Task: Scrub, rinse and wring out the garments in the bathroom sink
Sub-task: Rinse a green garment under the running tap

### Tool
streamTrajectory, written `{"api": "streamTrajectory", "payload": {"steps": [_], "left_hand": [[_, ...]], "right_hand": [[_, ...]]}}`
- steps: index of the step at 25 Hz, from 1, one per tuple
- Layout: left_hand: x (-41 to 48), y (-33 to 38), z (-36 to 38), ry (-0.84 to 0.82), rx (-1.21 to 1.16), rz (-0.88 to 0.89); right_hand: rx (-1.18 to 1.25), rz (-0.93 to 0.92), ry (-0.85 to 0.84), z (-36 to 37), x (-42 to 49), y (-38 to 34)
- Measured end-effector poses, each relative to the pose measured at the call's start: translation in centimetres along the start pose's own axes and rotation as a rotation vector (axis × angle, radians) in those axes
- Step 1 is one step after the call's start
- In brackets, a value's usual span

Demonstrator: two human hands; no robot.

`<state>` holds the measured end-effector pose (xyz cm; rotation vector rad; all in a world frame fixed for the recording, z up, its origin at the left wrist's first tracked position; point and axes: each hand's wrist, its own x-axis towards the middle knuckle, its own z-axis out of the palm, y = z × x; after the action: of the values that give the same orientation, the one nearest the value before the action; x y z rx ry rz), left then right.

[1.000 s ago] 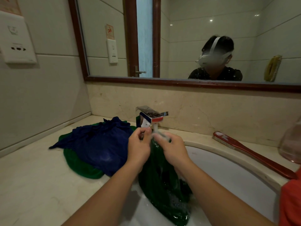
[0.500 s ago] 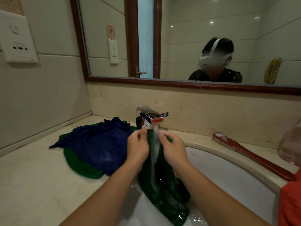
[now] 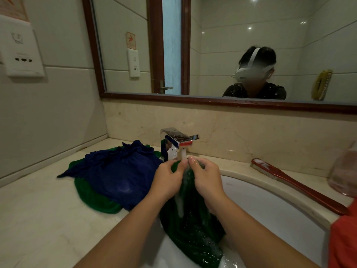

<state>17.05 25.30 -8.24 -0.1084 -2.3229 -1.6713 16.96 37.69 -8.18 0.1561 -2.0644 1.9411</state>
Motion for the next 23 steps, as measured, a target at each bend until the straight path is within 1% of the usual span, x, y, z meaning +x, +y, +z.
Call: {"api": "streamTrajectory", "payload": {"steps": [1, 2, 7, 11, 13, 17, 20, 23], "left_hand": [[-0.1, 0.1, 0.0, -0.005, -0.003, 0.007], [-0.2, 0.3, -0.1, 0.026, -0.010, 0.009], [0.1, 0.8, -0.3, 0.316, -0.042, 0.009], [-0.3, 1.2, -0.4, 0.443, -0.132, 0.026], [-0.4, 1.2, -0.4, 0.430, -0.118, 0.046], [-0.1, 0.7, -0.2, 0.258, -0.072, 0.062], [-0.1, 0.5, 0.2, 0.141, -0.074, 0.046], [-0.4, 0.6, 0.0, 0.076, -0.123, 0.021]], "right_hand": [[-0.022, -0.013, 0.005, 0.0, 0.1, 0.0], [-0.038, -0.015, -0.002, 0.0, 0.1, 0.0], [-0.103, -0.028, -0.152, 0.0, -0.4, 0.0], [-0.226, 0.013, -0.197, 0.4, -0.7, 1.1], [-0.239, 0.003, -0.150, 0.6, -0.6, 1.3], [-0.172, -0.029, 0.030, -0.2, -0.2, 0.6], [-0.158, -0.062, 0.064, -0.5, 0.0, 0.4], [-0.149, -0.086, 0.063, -0.4, 0.0, 0.5]]}}
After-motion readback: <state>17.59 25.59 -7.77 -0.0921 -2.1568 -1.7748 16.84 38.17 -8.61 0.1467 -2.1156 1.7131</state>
